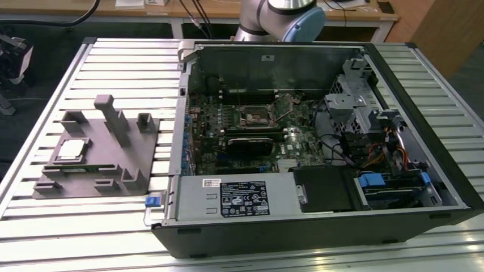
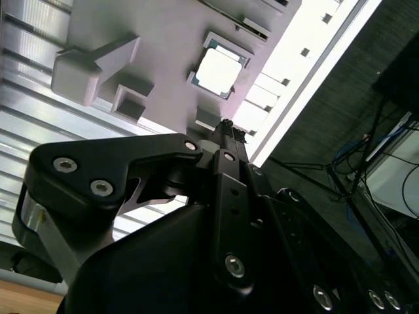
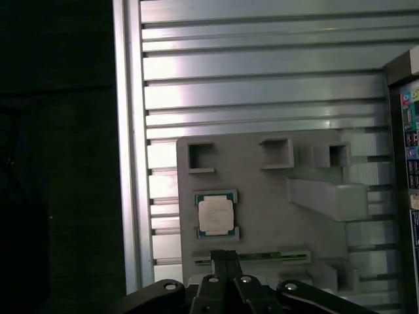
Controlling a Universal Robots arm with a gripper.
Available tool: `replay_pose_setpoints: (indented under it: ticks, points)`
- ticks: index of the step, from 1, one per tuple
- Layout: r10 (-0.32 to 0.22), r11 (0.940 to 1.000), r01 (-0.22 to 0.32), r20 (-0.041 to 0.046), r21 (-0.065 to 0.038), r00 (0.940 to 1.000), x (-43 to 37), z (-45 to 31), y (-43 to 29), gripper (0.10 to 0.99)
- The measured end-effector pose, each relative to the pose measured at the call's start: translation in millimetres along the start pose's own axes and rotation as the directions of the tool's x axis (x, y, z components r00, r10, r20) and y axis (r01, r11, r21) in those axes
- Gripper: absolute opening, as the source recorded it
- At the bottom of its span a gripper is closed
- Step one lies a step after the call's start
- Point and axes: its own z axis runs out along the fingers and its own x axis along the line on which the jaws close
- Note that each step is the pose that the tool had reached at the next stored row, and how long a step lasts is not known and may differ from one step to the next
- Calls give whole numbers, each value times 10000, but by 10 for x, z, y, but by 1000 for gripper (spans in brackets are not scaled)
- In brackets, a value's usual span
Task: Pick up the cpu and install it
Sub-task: 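Pick up the cpu and move it towards the insertion slot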
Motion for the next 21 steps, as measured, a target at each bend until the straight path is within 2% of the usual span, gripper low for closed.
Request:
replay_pose_setpoints:
  ticks: [10, 21]
  points:
    - [1, 10000, -1, -3, 0, 10000, 11, 35, -5, 106]
    - [-29, 10000, 29, -5, 0, 10000, 18, 198, -30, 106]
